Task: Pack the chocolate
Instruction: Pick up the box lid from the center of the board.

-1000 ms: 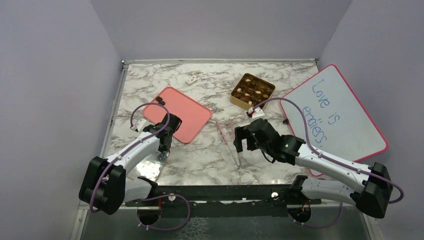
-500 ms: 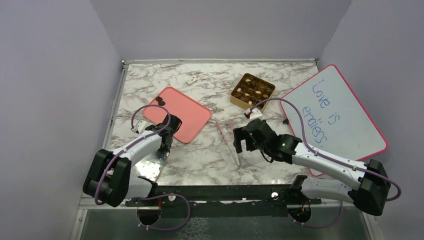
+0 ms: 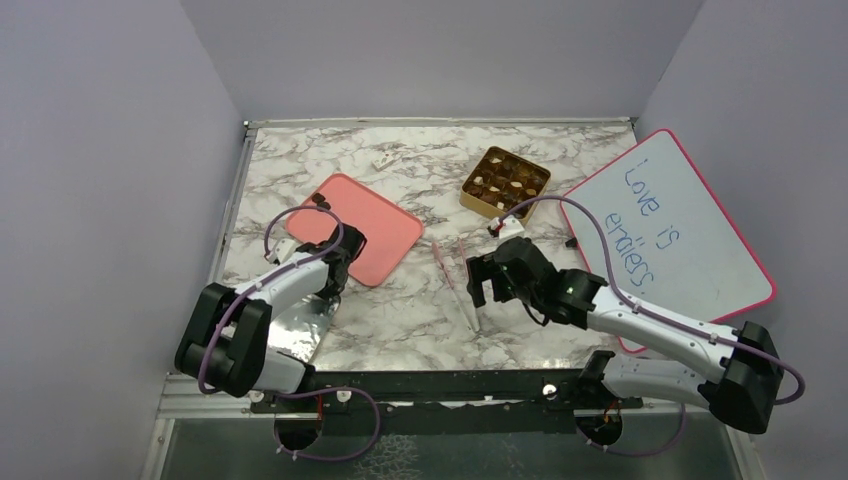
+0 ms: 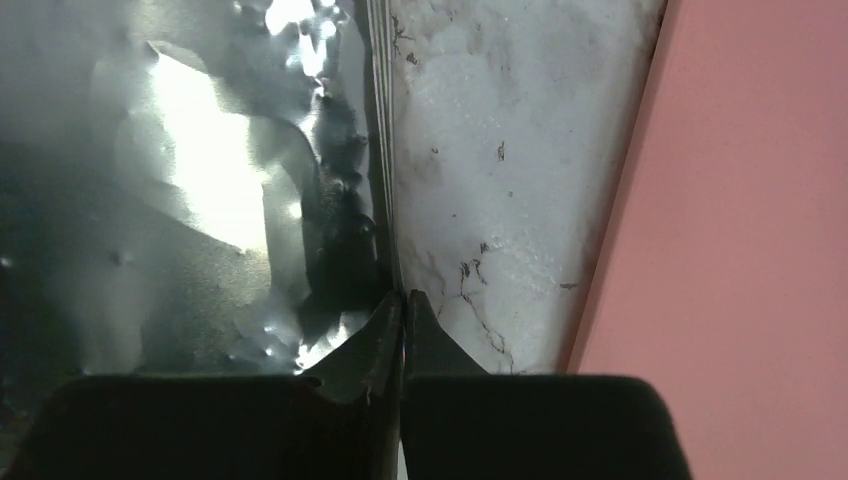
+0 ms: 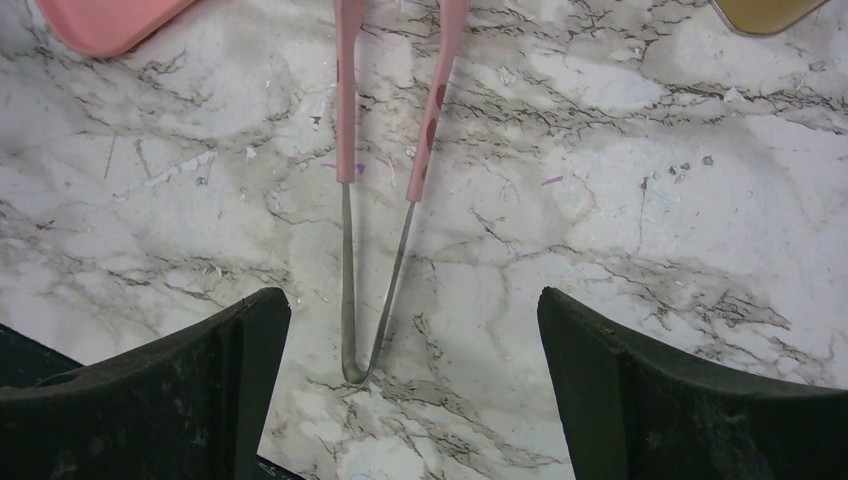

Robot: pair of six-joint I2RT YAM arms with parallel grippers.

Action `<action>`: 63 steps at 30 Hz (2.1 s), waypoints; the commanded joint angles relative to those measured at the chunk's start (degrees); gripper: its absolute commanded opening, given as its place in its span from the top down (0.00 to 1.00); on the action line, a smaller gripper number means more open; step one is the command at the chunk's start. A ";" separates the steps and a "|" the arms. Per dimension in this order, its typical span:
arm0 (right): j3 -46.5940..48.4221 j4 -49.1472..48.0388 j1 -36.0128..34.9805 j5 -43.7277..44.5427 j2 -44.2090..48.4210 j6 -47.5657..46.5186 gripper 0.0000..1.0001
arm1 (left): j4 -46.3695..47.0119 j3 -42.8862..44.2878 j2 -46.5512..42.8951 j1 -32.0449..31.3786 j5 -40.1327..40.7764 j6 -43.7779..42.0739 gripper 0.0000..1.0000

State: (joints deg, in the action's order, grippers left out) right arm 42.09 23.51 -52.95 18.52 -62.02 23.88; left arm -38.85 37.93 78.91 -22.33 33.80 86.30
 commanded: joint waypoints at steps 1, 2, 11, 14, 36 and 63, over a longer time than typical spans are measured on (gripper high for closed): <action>0.59 -2.51 -0.49 -2.71 3.29 -2.30 0.00 | -1.09 0.79 1.92 0.45 -3.69 -1.92 1.00; 0.77 -2.68 -0.49 -3.12 4.03 -2.49 0.00 | -1.61 1.06 0.95 0.44 -3.37 -2.21 1.00; -2.60 -10.50 -0.49 -10.66 12.88 -5.98 0.00 | -7.83 2.84 -16.35 0.44 0.34 -4.89 1.00; -3.58 -11.44 -0.44 -8.64 14.61 -5.09 0.00 | -8.07 4.13 -23.99 0.23 -0.07 -6.24 1.00; 2.45 -15.90 -0.40 -23.57 15.26 -13.81 0.01 | 15.16 10.36 -47.29 0.18 -16.97 -42.12 1.00; 10.85 -24.59 -0.49 -24.63 2.57 -89.79 0.00 | 24.20 10.57 -34.69 0.18 -85.53 -65.93 1.00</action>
State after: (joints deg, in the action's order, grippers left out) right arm 50.13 -1.58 -52.95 -8.78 -57.54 -52.77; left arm -12.16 46.06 43.90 -22.13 -44.53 26.13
